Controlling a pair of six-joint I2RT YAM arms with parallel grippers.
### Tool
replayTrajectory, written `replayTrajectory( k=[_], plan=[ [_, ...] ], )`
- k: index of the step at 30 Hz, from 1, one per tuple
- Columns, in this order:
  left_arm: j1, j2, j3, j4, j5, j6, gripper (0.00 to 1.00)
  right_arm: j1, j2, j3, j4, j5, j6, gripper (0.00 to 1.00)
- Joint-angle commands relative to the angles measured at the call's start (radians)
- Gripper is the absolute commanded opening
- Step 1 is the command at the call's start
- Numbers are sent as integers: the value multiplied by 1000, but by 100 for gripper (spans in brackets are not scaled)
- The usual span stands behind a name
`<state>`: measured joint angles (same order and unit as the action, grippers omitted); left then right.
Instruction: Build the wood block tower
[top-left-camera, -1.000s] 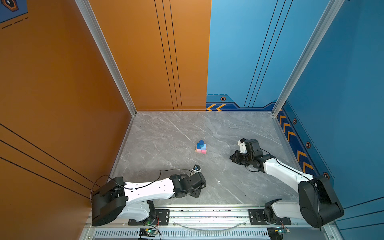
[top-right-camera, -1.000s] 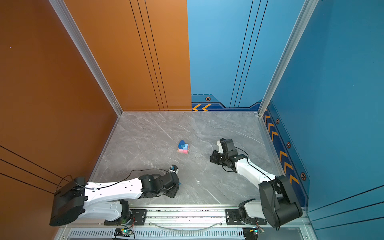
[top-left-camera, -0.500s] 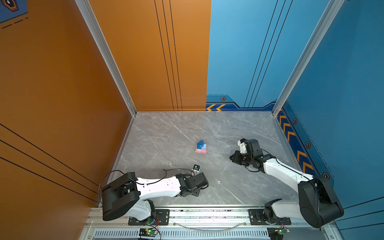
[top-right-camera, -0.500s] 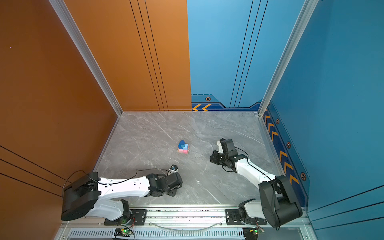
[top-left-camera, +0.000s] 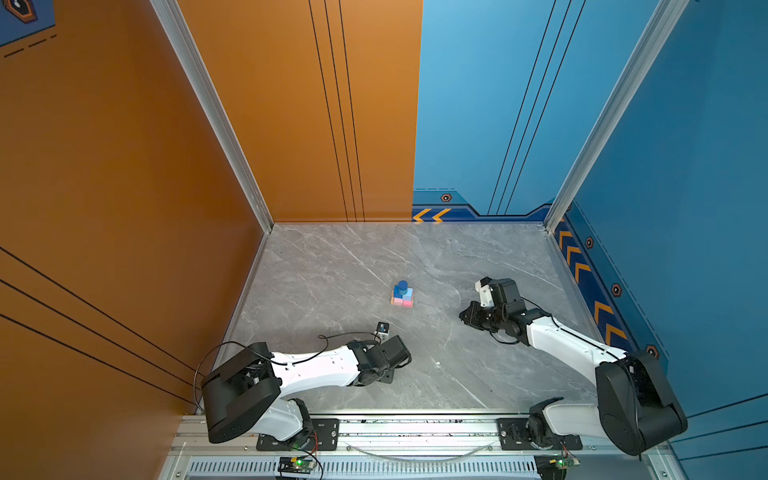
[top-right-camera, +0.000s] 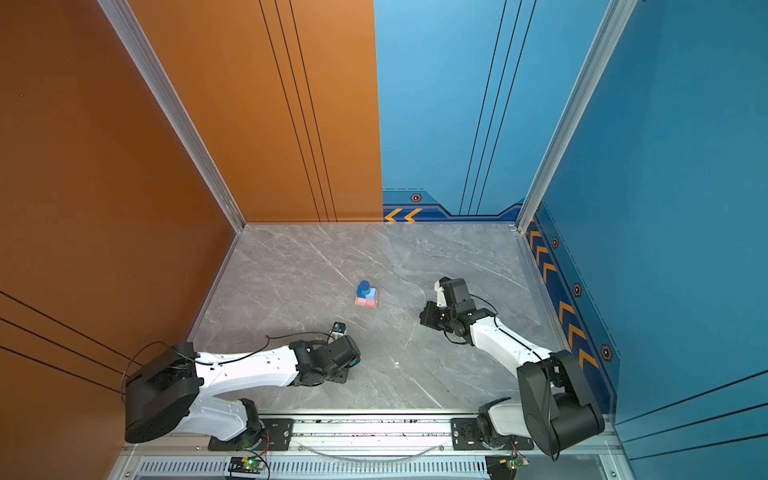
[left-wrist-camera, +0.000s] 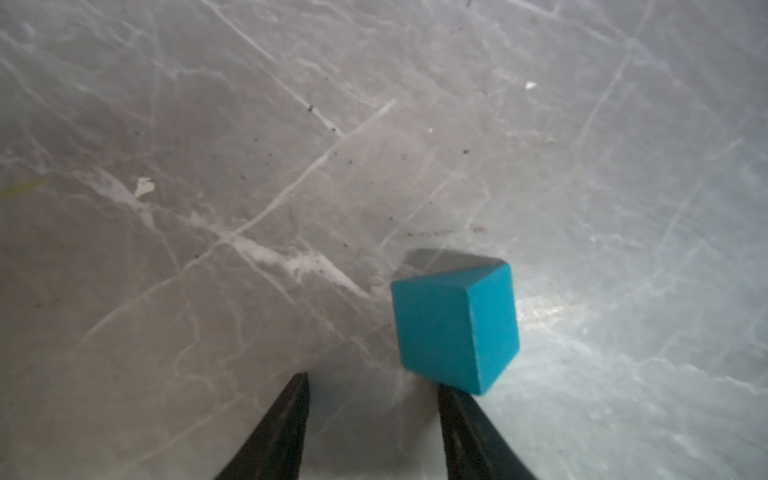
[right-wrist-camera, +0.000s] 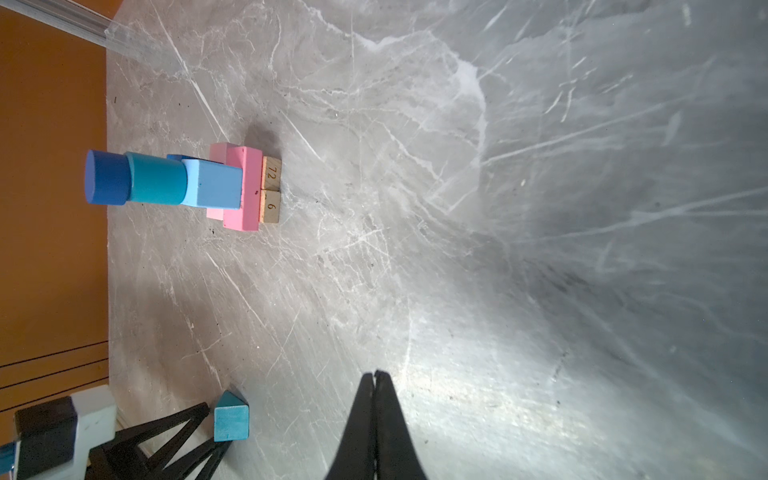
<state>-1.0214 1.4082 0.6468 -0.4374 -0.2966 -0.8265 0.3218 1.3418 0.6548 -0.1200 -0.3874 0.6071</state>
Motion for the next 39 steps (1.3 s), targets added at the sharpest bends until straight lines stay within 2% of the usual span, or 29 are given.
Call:
replayTrajectory(
  k=[1, 10, 20, 29, 35, 39],
  plan=[
    [37, -4, -10, -82, -12, 10, 53, -4, 11, -8, -13, 22, 0, 6],
    [96, 3, 7, -1, 52, 68, 55, -15, -18, -16, -30, 28, -4, 6],
    [122, 55, 51, 79, 130, 113, 55, -25, -55, -23, -55, 34, -6, 6],
    [136, 102, 98, 84, 141, 131, 56, -37, -71, -29, -66, 33, -10, 6],
    [136, 40, 95, 57, 112, 135, 56, -42, -75, -30, -67, 29, -15, 6],
    [133, -61, 79, 53, 120, 217, 57, -44, -78, -32, -67, 28, -17, 7]
  ],
)
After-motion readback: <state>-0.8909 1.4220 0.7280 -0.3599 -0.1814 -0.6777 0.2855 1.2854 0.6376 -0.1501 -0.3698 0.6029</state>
